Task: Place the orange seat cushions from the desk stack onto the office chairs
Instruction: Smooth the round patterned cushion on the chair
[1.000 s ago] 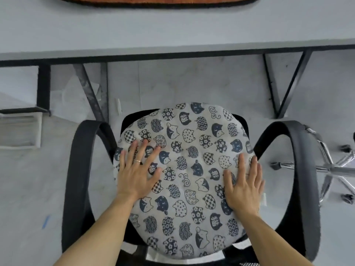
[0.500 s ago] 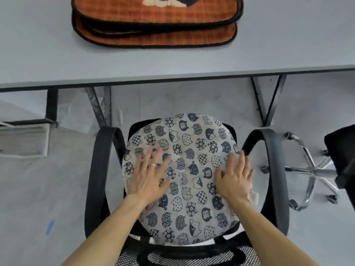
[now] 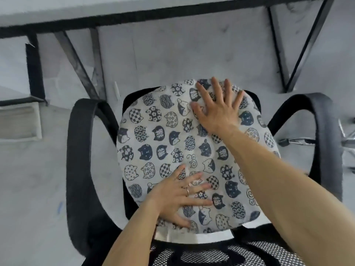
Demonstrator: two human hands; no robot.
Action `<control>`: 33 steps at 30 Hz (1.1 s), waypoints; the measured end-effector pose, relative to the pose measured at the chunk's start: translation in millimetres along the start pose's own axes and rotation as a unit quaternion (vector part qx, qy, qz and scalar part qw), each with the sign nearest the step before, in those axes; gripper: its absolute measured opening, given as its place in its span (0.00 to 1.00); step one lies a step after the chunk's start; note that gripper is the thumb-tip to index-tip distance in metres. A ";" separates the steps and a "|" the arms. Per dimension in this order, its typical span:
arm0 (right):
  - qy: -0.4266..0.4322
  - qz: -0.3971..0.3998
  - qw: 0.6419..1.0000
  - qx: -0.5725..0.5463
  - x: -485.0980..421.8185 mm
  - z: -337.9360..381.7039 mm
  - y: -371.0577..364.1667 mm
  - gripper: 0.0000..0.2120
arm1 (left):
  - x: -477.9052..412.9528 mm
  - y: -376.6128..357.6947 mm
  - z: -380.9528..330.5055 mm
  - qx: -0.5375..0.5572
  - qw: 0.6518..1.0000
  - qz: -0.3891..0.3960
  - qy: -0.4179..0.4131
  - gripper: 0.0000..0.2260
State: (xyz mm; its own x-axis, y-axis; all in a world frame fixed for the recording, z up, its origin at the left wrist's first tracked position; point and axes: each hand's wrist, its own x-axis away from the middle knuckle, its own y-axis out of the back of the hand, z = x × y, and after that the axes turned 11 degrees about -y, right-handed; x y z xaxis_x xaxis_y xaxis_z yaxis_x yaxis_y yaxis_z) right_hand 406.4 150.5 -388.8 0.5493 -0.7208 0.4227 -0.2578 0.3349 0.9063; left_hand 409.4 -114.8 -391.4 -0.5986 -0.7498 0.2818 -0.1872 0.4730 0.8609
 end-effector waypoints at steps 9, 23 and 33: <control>-0.016 -0.040 0.999 -0.028 11.1 6.1 1.8 0.34 | -2.3 9.6 1.2 0.007 0.999 0.030 0.010 0.40; -0.092 0.126 0.987 0.035 182.1 -71.6 -40.4 0.43 | 51.4 44.3 76.7 0.009 0.904 -0.054 0.424 0.41; -0.200 0.064 0.975 -0.076 182.2 -71.0 -5.7 0.35 | 33.7 71.3 -0.3 0.189 0.734 -0.209 0.617 0.40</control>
State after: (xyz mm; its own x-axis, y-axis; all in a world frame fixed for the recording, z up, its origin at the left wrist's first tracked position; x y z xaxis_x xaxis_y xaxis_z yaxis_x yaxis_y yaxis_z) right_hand 564.4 60.3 -316.8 0.1580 -0.8365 0.5247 -0.1659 0.5013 0.8492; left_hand 376.2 -106.5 -320.5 0.6915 -0.6033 0.3972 -0.4966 0.0023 0.8680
